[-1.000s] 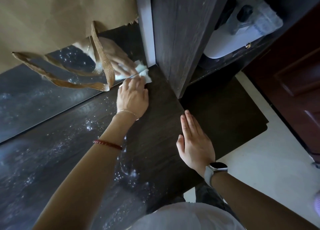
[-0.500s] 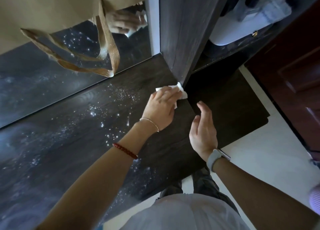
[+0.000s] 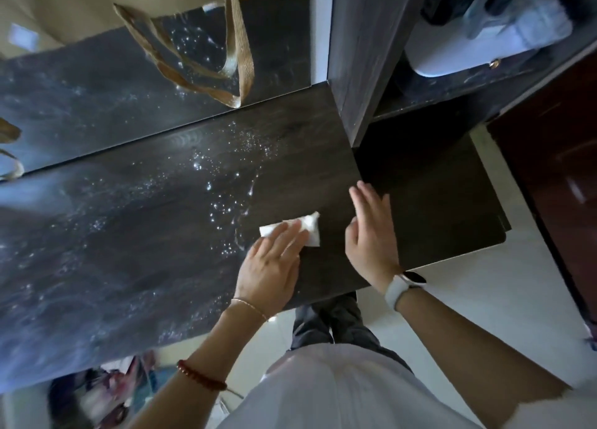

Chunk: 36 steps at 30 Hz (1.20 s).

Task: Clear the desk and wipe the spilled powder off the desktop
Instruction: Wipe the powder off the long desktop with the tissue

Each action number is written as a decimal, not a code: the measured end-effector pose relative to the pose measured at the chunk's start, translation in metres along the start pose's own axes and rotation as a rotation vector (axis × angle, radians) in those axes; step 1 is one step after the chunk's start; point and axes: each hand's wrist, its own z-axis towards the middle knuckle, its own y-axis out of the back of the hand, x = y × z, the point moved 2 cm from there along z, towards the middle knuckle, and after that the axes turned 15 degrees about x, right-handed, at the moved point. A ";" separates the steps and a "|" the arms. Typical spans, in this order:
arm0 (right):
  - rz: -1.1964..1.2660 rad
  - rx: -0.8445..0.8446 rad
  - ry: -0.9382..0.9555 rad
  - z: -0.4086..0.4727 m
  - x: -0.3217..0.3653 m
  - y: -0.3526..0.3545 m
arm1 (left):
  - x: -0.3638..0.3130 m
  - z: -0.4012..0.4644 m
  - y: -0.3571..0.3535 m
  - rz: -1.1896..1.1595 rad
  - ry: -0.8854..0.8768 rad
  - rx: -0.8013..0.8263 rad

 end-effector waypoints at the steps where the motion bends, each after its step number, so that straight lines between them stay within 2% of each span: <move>1: -0.136 0.079 0.030 -0.001 0.001 -0.004 | 0.010 -0.003 0.002 -0.026 0.090 -0.030; 4: -0.372 0.192 0.024 -0.001 0.000 -0.011 | 0.043 -0.004 0.009 -0.141 0.380 -0.098; 6: -0.423 0.208 0.012 0.000 0.000 -0.013 | 0.044 -0.001 0.011 -0.220 0.491 -0.117; 7: -0.432 0.213 0.011 0.001 0.001 -0.014 | 0.033 0.001 0.010 -0.229 0.471 -0.123; 11: -0.463 0.241 0.017 0.001 0.002 -0.012 | -0.023 -0.002 -0.008 -0.144 0.194 -0.050; 14: -0.476 0.240 0.033 0.005 0.001 -0.011 | -0.001 0.012 0.005 -0.123 0.265 -0.031; 17: -0.485 0.222 0.027 0.011 0.003 -0.012 | 0.033 0.064 0.045 -0.194 0.353 -0.041; 20: -0.471 0.195 0.006 0.021 0.008 -0.013 | 0.027 0.110 0.069 -0.194 0.295 -0.020; 24: -0.471 0.178 -0.004 0.030 0.011 -0.014 | -0.003 0.106 0.048 -0.103 0.150 0.007; 26: -0.460 0.175 0.005 0.030 0.011 -0.013 | 0.026 0.105 0.052 -0.042 0.213 -0.072; 28: -0.454 0.177 0.007 0.029 0.010 -0.013 | 0.069 0.104 0.067 -0.071 0.372 -0.139; 30: -0.453 0.181 0.008 0.029 0.010 -0.014 | 0.106 0.098 0.078 -0.166 0.530 -0.134; 32: -0.454 0.180 0.007 0.030 0.010 -0.014 | 0.115 0.096 0.077 -0.193 0.613 -0.126; 34: -0.451 0.178 0.004 0.030 0.011 -0.014 | 0.090 0.105 0.075 -0.121 0.525 -0.178; 36: -0.446 0.176 0.004 0.030 0.011 -0.014 | 0.042 0.119 0.068 -0.055 0.284 -0.165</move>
